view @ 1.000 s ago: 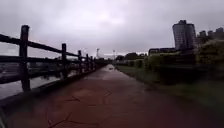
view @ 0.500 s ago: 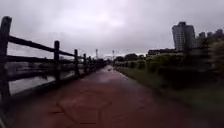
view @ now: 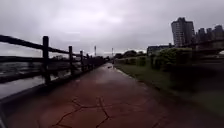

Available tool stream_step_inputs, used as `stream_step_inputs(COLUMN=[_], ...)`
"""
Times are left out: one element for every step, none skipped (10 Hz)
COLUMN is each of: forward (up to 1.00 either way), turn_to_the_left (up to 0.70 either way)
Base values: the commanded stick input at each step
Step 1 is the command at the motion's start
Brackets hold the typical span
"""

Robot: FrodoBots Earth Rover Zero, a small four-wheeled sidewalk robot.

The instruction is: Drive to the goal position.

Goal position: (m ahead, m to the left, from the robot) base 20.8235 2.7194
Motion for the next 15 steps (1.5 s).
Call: stream_step_inputs(forward=[1.0, 1.0, 1.0, 1.0, 1.0, 1.0, 0.0, 0.0, 0.0, 0.83, 1.0, 1.0, 1.0, 1.0, 1.0], turn_to_the_left=[0.0, 0.0, 0.0, 0.0, 0.0, 0.0, 0.0, 0.0, 0.0, 0.0, 0.0, 0.0, 0.0, 0.0, 0.0])
